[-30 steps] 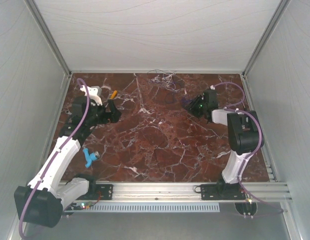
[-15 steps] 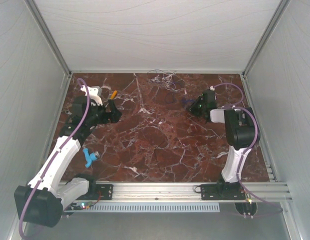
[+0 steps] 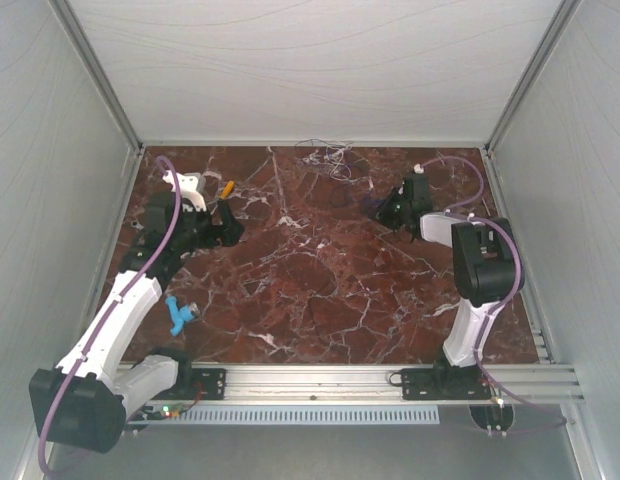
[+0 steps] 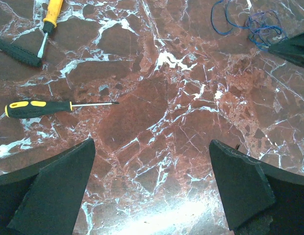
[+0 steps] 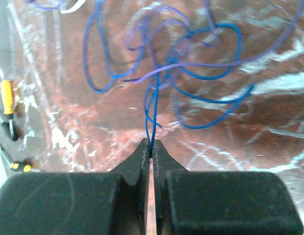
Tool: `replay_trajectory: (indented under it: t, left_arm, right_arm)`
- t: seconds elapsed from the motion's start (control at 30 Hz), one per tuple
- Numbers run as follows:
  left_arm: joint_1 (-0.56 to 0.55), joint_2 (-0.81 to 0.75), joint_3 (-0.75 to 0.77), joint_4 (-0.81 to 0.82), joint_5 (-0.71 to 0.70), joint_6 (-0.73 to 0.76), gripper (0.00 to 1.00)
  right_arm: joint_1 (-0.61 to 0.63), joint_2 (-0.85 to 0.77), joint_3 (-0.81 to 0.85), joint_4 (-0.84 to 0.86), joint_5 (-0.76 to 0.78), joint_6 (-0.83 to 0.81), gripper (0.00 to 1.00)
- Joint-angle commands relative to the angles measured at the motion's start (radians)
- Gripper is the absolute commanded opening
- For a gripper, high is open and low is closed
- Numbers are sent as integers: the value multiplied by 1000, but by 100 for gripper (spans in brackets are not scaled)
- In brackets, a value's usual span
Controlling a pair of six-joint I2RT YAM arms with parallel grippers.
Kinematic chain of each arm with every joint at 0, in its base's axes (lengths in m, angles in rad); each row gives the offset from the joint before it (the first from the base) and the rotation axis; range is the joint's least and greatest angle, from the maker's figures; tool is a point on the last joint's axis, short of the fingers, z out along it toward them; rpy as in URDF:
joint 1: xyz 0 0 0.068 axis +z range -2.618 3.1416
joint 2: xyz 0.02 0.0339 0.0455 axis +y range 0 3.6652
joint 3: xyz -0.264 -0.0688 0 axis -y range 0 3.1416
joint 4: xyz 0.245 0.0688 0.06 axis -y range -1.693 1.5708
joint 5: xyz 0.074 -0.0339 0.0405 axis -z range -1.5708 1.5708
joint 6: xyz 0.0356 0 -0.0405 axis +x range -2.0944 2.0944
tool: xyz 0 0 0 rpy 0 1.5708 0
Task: Zip-tie the wires
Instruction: Untie the cable at the center of the board.
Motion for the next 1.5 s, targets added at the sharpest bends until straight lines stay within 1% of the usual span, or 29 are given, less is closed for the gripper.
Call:
replay_trajectory:
  t: [0.0, 0.2, 0.47, 0.5, 0.53, 0.6, 0.63, 0.7, 0.73, 0.83, 0.9, 1.03, 1.1, 1.17, 1.23, 1.33, 1.43, 1.47]
  left_arm:
    - [-5, 0, 26, 14, 19, 8, 99]
    - [-6, 0, 27, 16, 38, 9, 99]
    - [-31, -7, 15, 46, 135, 18, 99]
    - [-37, -9, 12, 52, 142, 18, 98]
    - [-42, -11, 7, 61, 147, 18, 98]
    - [-50, -20, -8, 87, 157, 11, 98]
    - [-54, -24, -17, 102, 169, 8, 98]
    - [-71, -27, -34, 141, 194, -2, 98]
    - [-83, -27, -40, 161, 208, -5, 98]
    - [-132, -19, -42, 224, 216, -27, 100]
    - [-161, -18, -54, 291, 171, -76, 100]
    - [-192, 19, -92, 451, 68, -248, 98]
    - [-234, 63, -97, 543, 71, -259, 97]
    - [-276, 130, -73, 602, 103, -232, 99]
    - [-285, 198, -36, 633, 145, -230, 100]
    - [-286, 279, 25, 672, 174, -273, 100]
    - [-290, 333, 53, 757, 200, -295, 97]
    - [-290, 353, 67, 765, 202, -292, 94]
  right_arm:
    - [23, -118, 111, -121, -96, -85, 0]
    - [30, -181, 217, -258, -279, -154, 0]
    - [56, -283, 307, -295, -523, -188, 0]
    - [65, -297, 321, -309, -518, -210, 0]
    - [75, -308, 342, -347, -477, -247, 0]
    - [108, -318, 405, -463, -322, -340, 0]
    - [114, -317, 433, -485, -339, -363, 0]
    - [109, -319, 435, -459, -456, -364, 0]
    - [115, -320, 435, -458, -452, -368, 0]
    - [149, -327, 429, -492, -398, -453, 0]
    - [148, -343, 389, -467, -426, -481, 0]
    - [148, -396, 303, -383, -488, -512, 0]
    - [148, -411, 282, -371, -506, -536, 0]
    - [148, -416, 273, -371, -521, -553, 0]
    - [147, -417, 267, -370, -543, -560, 0]
    - [146, -418, 259, -364, -569, -565, 0]
    - [146, -418, 257, -364, -591, -575, 0]
    - [147, -419, 255, -363, -594, -576, 0]
